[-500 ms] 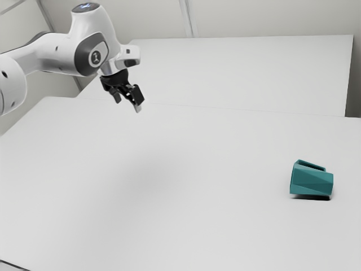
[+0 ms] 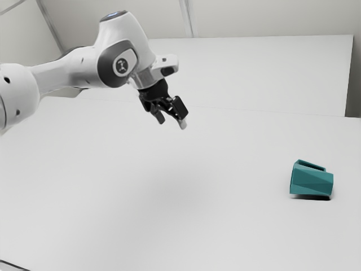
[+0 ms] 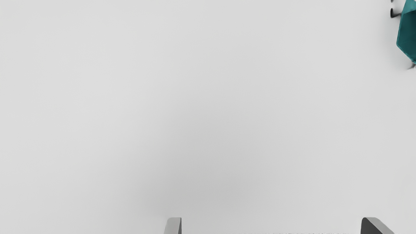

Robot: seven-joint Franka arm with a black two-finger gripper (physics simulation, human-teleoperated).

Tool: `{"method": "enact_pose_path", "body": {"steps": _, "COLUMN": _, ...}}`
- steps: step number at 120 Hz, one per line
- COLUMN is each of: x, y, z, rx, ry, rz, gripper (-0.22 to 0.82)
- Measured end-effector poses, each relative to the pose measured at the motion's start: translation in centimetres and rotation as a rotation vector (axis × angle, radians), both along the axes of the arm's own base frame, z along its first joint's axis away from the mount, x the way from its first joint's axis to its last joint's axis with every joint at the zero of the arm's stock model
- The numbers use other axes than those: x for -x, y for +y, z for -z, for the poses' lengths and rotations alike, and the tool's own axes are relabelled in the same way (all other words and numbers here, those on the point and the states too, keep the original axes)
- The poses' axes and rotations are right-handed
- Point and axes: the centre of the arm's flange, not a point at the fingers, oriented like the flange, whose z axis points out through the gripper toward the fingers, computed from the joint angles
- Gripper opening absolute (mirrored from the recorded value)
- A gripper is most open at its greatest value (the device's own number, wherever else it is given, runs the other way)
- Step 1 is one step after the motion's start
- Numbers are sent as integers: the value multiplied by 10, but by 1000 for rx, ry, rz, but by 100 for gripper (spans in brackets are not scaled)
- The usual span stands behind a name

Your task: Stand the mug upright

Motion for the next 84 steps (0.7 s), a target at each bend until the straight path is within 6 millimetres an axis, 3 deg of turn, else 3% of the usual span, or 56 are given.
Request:
{"method": "enact_pose_path", "body": {"steps": 21, "x": 25, "y": -64, "z": 21, "rx": 76, "ry": 51, "rz": -2, "gripper": 60}}
{"method": "enact_pose_path", "body": {"steps": 33, "x": 28, "y": -98, "z": 46, "rx": 107, "ry": 89, "rz": -16, "gripper": 60}}
{"method": "enact_pose_path", "body": {"steps": 50, "x": 9, "y": -105, "z": 79, "rx": 180, "ry": 119, "rz": -121, "gripper": 60}}
{"method": "enact_pose_path", "body": {"steps": 84, "x": -2, "y": -147, "z": 126, "rx": 403, "ry": 178, "rz": -271, "gripper": 60}}
